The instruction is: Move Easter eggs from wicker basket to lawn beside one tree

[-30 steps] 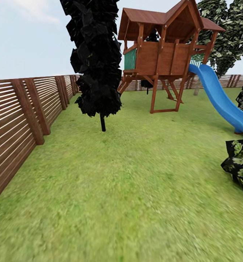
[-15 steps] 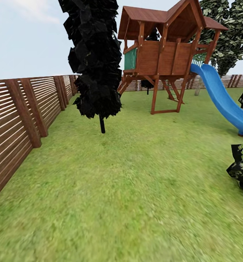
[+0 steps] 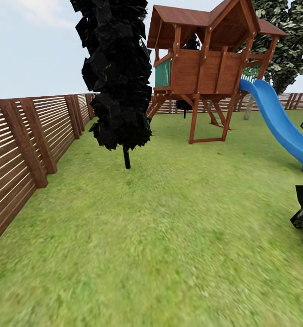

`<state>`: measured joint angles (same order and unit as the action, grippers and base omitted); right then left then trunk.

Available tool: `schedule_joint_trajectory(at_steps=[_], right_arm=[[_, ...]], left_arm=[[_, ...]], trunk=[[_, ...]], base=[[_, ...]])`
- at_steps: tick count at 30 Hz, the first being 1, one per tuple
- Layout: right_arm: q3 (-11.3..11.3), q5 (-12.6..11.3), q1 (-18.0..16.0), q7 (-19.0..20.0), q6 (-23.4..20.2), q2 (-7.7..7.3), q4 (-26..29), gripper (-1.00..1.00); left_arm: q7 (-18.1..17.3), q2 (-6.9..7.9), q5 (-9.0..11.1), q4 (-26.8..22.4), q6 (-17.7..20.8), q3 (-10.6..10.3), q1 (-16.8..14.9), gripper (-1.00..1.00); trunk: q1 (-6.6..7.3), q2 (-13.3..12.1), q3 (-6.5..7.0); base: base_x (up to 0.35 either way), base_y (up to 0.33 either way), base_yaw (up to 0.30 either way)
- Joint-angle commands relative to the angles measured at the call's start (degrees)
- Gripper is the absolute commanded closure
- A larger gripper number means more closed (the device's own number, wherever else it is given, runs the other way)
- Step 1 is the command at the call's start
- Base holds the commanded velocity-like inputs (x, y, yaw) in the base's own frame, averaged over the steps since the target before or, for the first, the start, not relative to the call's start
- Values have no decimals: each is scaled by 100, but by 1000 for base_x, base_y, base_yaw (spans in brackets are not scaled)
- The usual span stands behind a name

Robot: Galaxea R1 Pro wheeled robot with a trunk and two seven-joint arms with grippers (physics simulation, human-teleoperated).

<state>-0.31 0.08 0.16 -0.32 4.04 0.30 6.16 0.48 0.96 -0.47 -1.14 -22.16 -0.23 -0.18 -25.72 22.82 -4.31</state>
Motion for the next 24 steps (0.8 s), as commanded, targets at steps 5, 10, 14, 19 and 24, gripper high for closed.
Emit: schedule_joint_trajectory(at_steps=[5, 10, 14, 19, 24], right_arm=[[-4, 1, 2, -3, 9, -1, 8, -100], [-4, 1, 2, -3, 9, -2, 8, -100], [-4, 1, 2, -3, 9, -2, 8, -100], [-4, 1, 2, -3, 9, 1, 8, -100], [-1, 1, 2, -3, 9, 2, 8, -100]], left_arm=[[5, -1, -7, 0, -14, -3, -1, -100], [5, -3, -7, 0, -16, -3, -4, -100], [5, -2, -9, 0, -16, -3, -2, -100], [5, -2, -12, 0, -16, -3, -1, -100], [5, -3, -16, 4, -9, -3, -4, -100]], trunk=[[-6, 10, -10], [-6, 10, -10], [-6, 10, -10], [-6, 10, -10], [-6, 10, -10]], base=[[322, 0, 0], [323, 0, 0], [325, 0, 0], [329, 0, 0], [335, 0, 0]])
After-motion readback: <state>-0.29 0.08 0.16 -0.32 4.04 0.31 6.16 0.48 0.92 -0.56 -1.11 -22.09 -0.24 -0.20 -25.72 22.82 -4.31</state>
